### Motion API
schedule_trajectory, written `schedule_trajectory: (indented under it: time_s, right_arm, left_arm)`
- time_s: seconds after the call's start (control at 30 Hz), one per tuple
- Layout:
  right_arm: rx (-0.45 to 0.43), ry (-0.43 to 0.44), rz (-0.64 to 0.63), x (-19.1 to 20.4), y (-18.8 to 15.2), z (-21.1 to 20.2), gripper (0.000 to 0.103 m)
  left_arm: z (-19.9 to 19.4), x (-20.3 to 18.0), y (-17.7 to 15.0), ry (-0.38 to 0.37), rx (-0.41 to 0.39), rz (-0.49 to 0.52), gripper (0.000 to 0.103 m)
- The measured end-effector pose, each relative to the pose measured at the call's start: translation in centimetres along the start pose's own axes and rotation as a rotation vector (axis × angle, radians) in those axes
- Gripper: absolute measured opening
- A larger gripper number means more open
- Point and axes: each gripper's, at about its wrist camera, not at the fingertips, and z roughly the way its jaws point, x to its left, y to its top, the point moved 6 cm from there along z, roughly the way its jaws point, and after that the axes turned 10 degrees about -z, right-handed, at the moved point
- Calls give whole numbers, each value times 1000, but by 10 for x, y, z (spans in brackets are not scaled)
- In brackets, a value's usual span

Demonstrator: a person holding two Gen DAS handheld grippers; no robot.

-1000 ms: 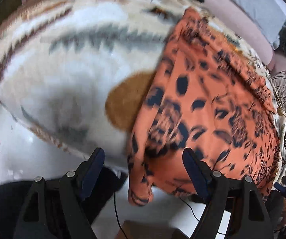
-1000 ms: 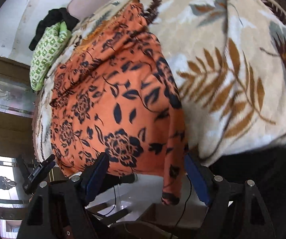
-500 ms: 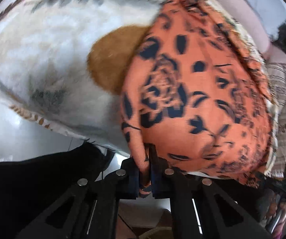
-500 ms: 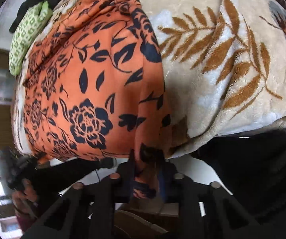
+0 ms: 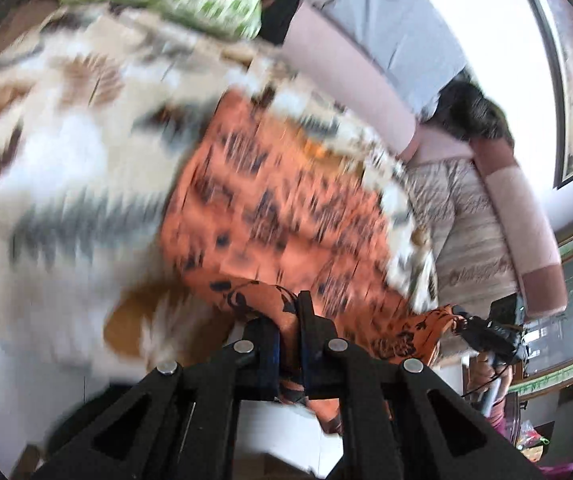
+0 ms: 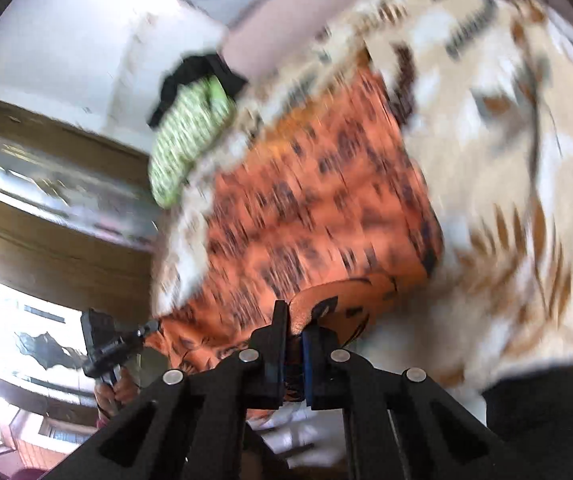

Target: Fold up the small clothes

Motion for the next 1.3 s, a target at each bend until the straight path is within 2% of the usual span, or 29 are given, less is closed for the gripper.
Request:
schedule_trajectory:
  time_s: [0.13,0.33,0.4,0.47,0.53,0.57,0.6,0.63,0.73,0.8,0.83,0.87,0.9,0.93,0.97,1.0,1.03,1.1,1.2,1.23,1.27,1.3]
  right_arm:
    - [-113,-1,20,-12,68,6,6]
    - [-221,-56,120,-64,188,48,6]
    - [-227,-78,165,-88,220,67,6]
    - [-195,-59,277,-126,243,107,7]
    - [-151,-38,350,-155,247,142,7]
    - [-104,-62,388,-170,243,160,8]
    - [-69,-93,415,-183,238,174,8]
    - [-74,-84,430,-192,232,184,8]
    - [-169,-29,412,-192,230,170,8]
    - [-245,-102,349,-188,235,143,8]
    - [-287,-131,320,-186,237,129,8]
    - [-343,-169,287,-180,241,108,10]
    - [-375,-188,263,-173,241,93,15]
    - [-409,-203,218,-160,243,76,22]
    - [-420,-218,171,-143,241,64,42]
    - [-418,-241,119,-126,237,58,68]
    - [-410,-254,50,-103,228,58,75]
    - [-354,-256,-34,-73,209,72,76]
    - [-207,-270,-96,-46,169,118,70]
    - [-168,-271,-103,-44,152,134,63]
    - [-128,-286,-121,-46,136,146,46]
    - [-62,-322,-136,-51,122,164,38]
  left_arm:
    - [20,-9,69,34,-35,0,7]
    - [91,-1,189,91,-73,-76,8]
    - [125,18,218,123,-56,-143,8]
    - [163,51,229,144,-5,-249,11]
    - [190,82,223,199,31,-330,11]
    - [198,93,220,210,31,-360,11]
    - [200,101,217,186,11,-390,11]
    - [195,103,215,145,-20,-407,11]
    - [164,97,221,46,-169,-397,13]
    - [128,92,227,86,-353,-361,32]
    - [109,87,225,138,-442,-333,53]
    - [96,81,221,179,-502,-308,61]
    - [86,70,213,206,-534,-266,61]
    - [83,60,204,207,-534,-223,61]
    - [84,45,190,209,-518,-179,61]
    - [86,38,180,222,-511,-164,62]
    - [93,27,163,227,-500,-139,63]
    - [119,7,139,230,-452,-78,67]
    - [164,6,103,309,-326,-7,68]
    - [174,13,96,352,-288,-3,68]
    - [182,27,91,426,-254,-13,67]
    - [186,35,90,450,-245,-13,67]
